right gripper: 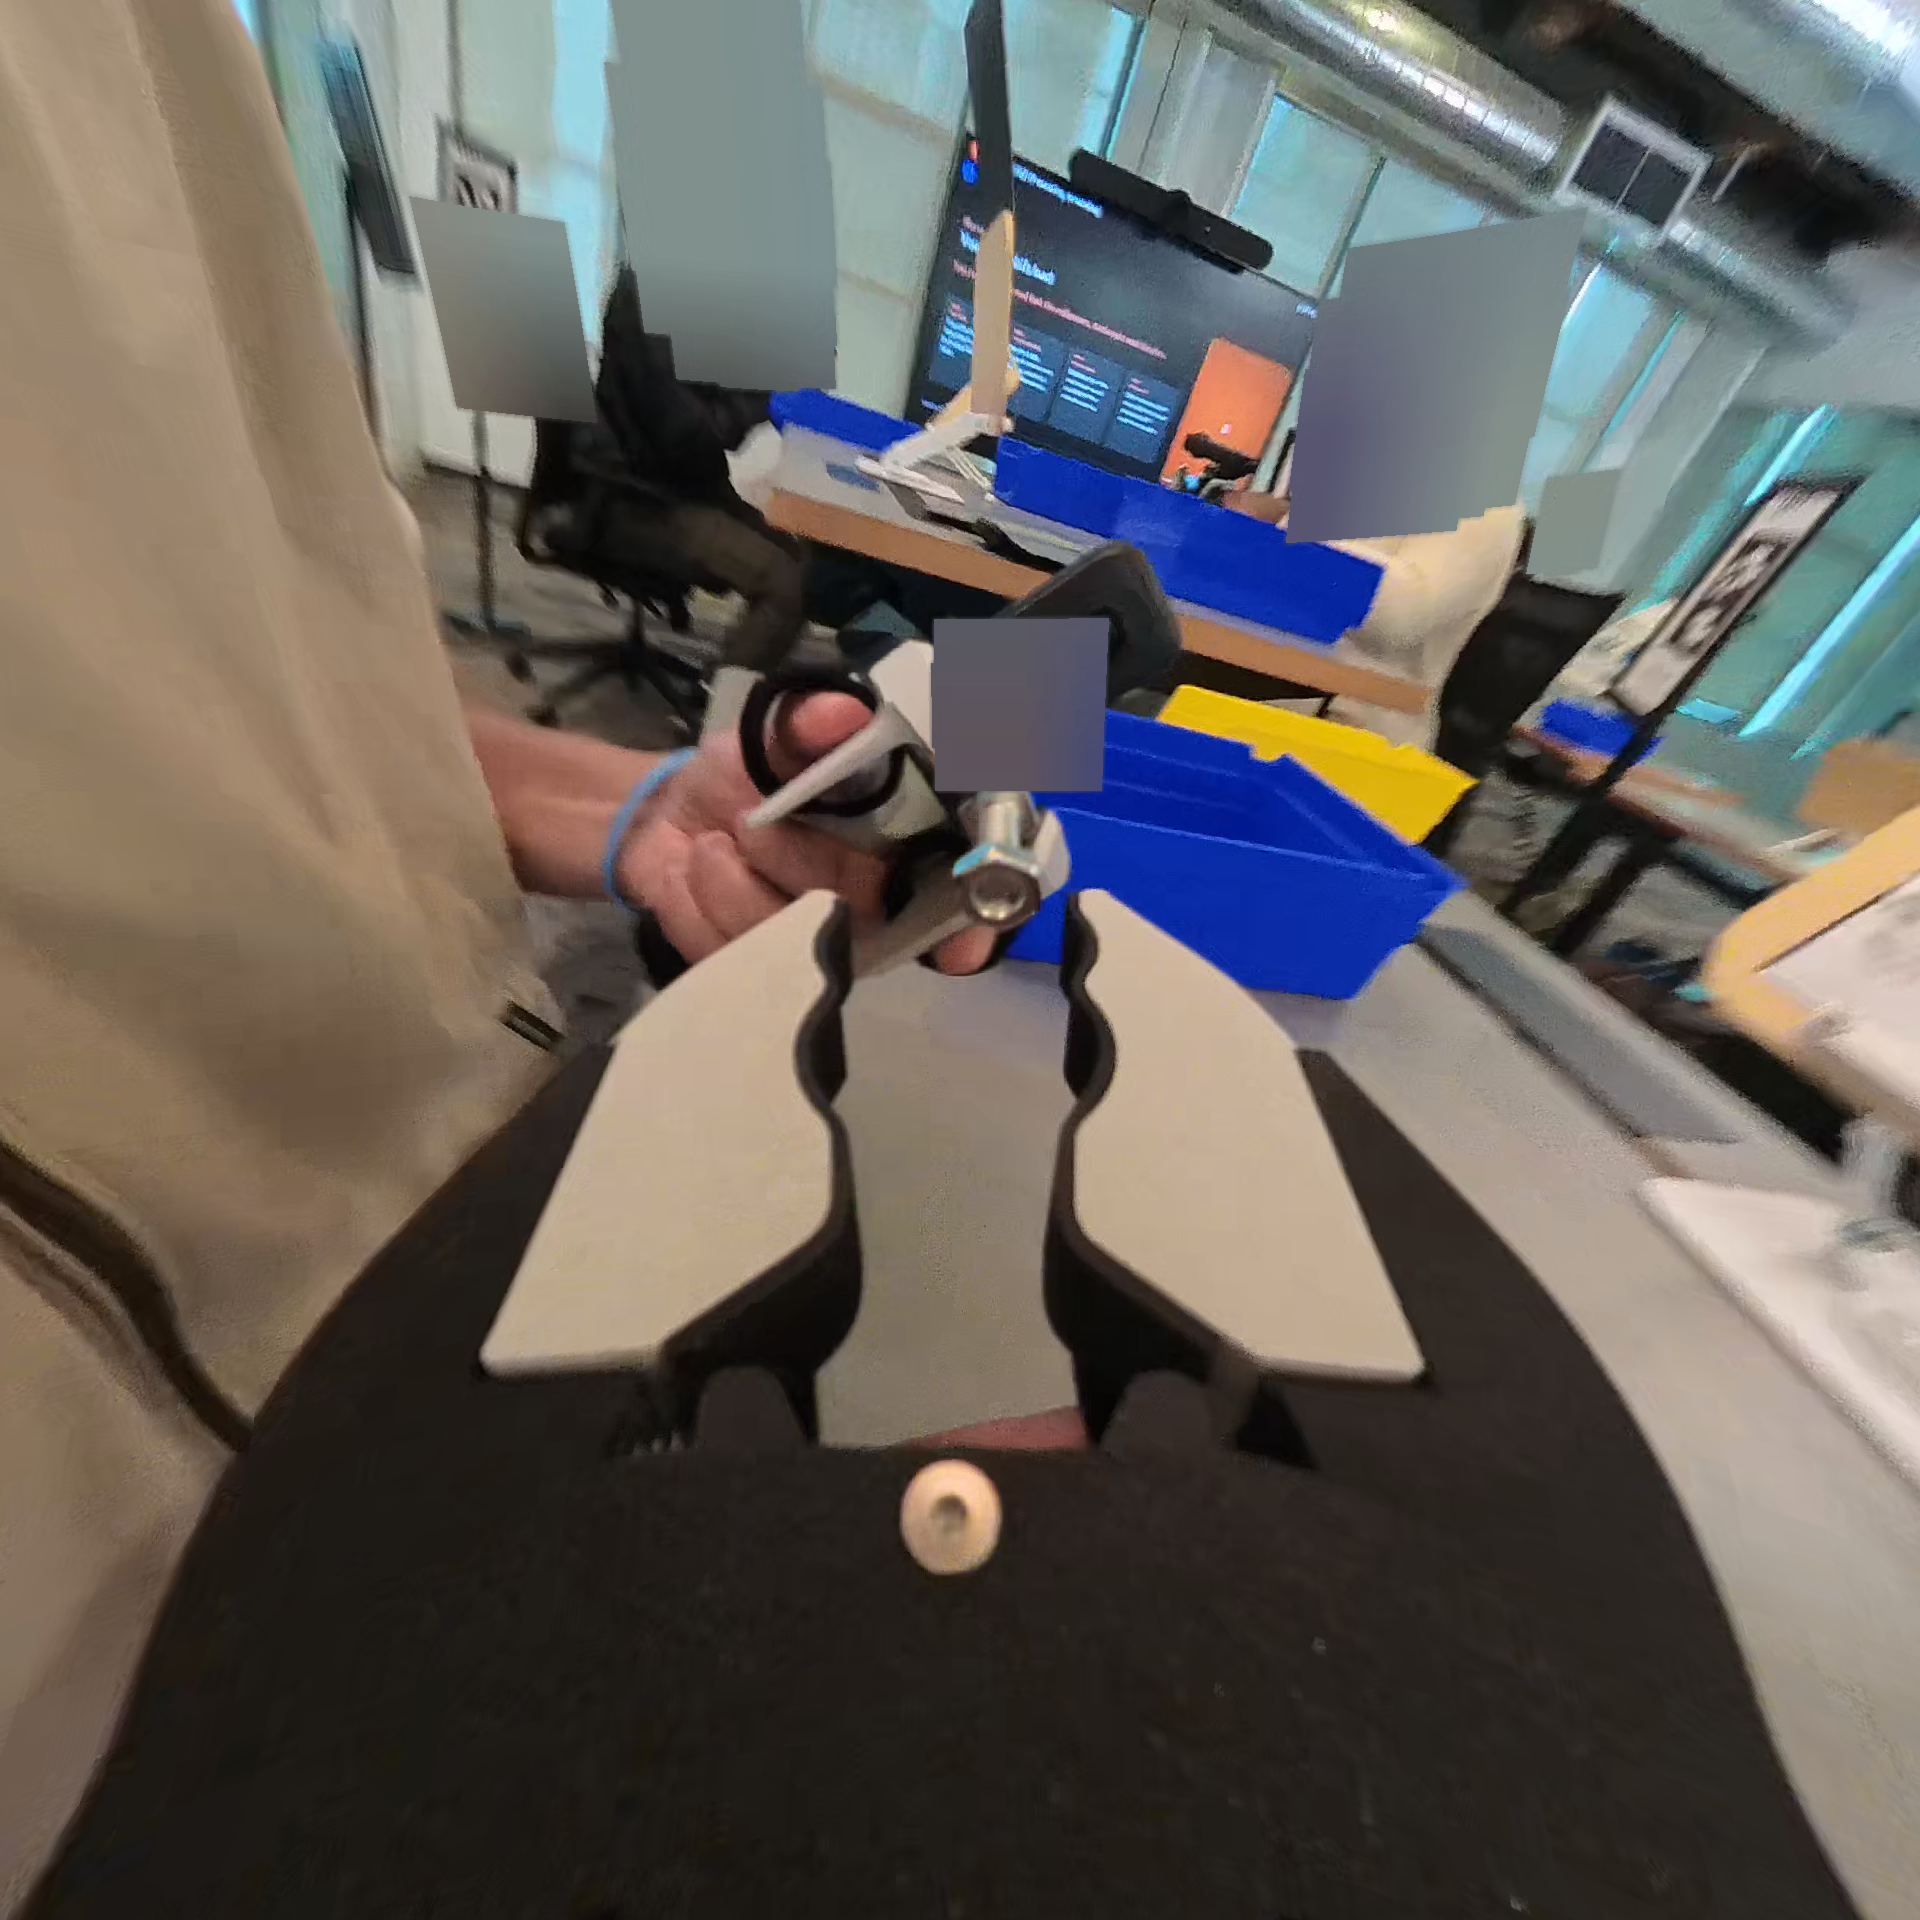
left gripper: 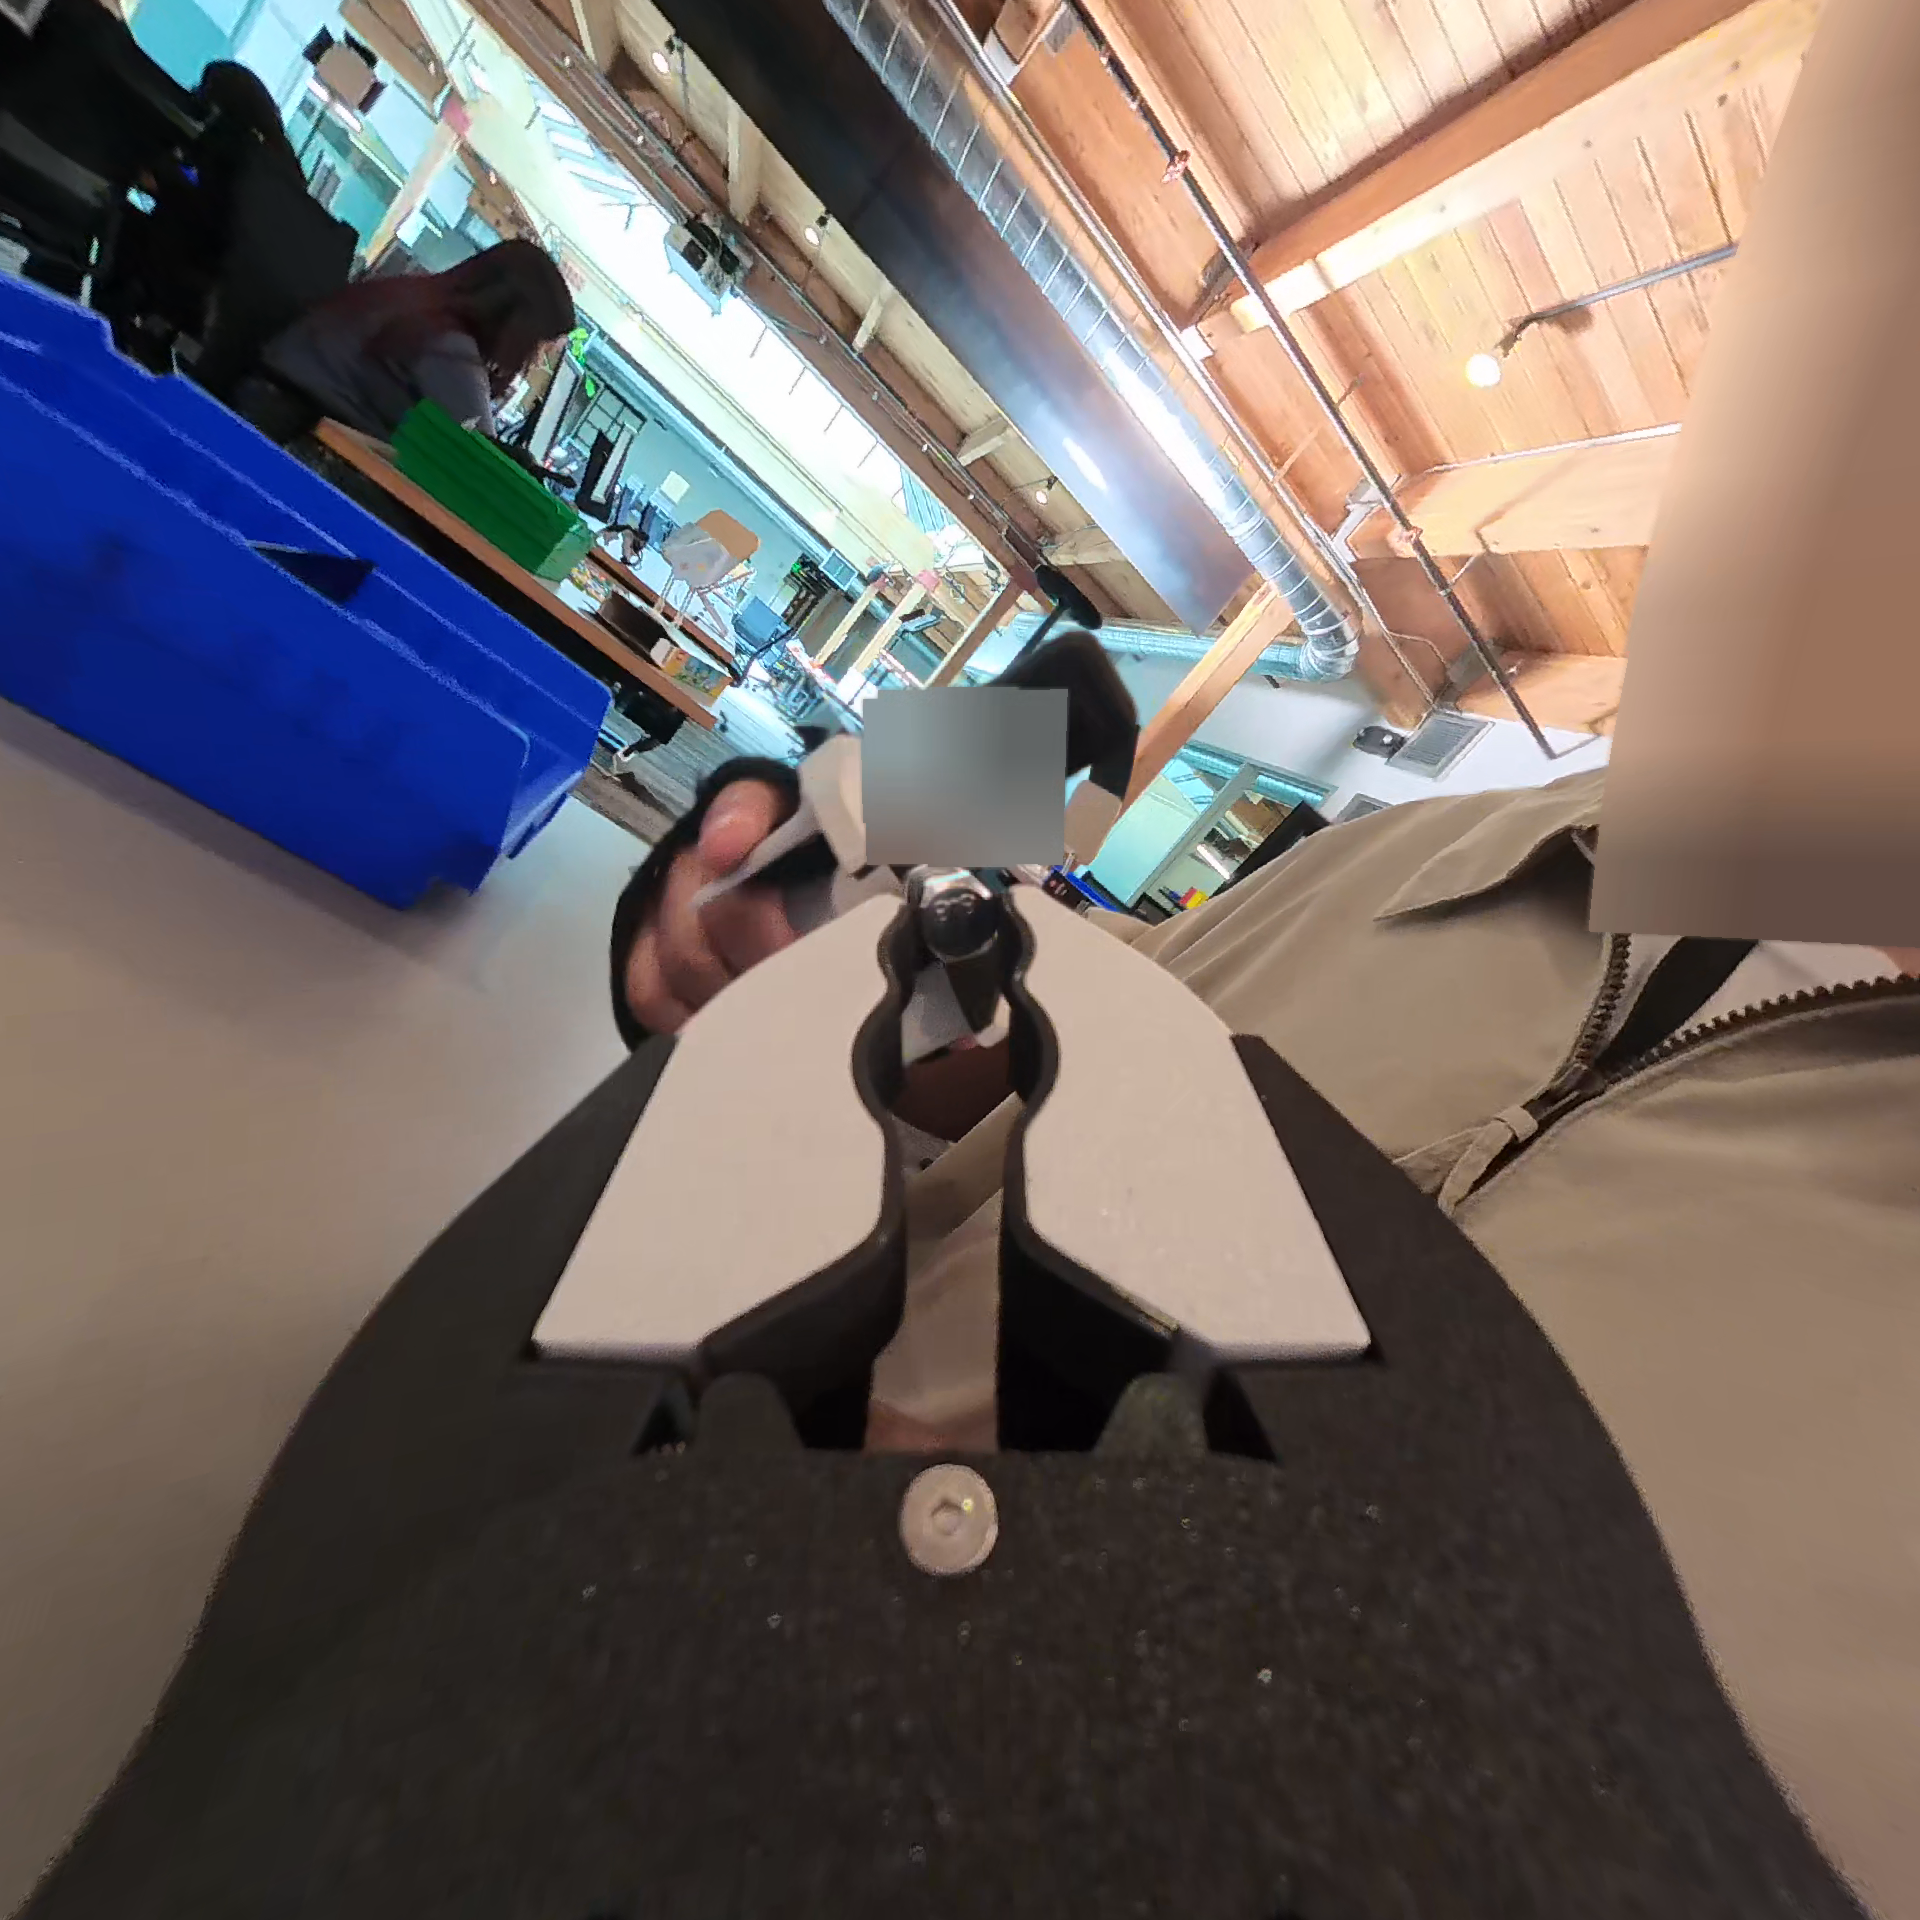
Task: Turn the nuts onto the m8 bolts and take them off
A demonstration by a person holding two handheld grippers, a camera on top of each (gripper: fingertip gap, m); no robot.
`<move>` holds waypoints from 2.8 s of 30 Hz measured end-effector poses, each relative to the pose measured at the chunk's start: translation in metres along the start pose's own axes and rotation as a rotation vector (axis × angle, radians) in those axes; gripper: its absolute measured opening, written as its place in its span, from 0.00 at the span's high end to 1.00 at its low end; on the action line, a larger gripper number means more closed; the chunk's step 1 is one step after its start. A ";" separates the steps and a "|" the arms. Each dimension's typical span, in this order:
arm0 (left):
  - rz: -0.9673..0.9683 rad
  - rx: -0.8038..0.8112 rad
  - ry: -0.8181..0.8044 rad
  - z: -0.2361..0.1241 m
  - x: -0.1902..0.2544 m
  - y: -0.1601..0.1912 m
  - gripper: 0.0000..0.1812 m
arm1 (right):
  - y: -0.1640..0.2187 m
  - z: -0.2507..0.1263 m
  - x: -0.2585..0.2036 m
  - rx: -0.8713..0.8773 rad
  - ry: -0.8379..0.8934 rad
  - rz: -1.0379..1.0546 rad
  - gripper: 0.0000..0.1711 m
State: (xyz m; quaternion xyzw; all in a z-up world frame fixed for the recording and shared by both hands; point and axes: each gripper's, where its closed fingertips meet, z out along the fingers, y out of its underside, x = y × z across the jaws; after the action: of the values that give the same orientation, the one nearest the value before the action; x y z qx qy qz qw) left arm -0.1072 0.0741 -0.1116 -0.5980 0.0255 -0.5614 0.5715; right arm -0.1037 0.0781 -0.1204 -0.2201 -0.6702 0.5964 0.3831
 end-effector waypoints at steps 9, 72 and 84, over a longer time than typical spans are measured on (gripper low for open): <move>0.390 -0.158 -0.129 -0.007 0.003 0.003 0.92 | -0.003 0.003 0.003 0.311 -0.192 0.924 0.79; 0.398 -0.149 -0.135 -0.003 -0.017 -0.016 0.92 | 0.002 0.018 0.025 0.168 -0.223 0.781 0.91; 0.158 -0.007 -0.050 -0.002 -0.013 -0.017 0.92 | 0.004 0.018 0.035 -0.088 0.044 -0.227 0.91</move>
State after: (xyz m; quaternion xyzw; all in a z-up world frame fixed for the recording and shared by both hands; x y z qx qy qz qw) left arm -0.1238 0.0879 -0.1082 -0.6099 0.0603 -0.4992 0.6125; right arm -0.1398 0.0942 -0.1153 -0.1727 -0.7077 0.5143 0.4527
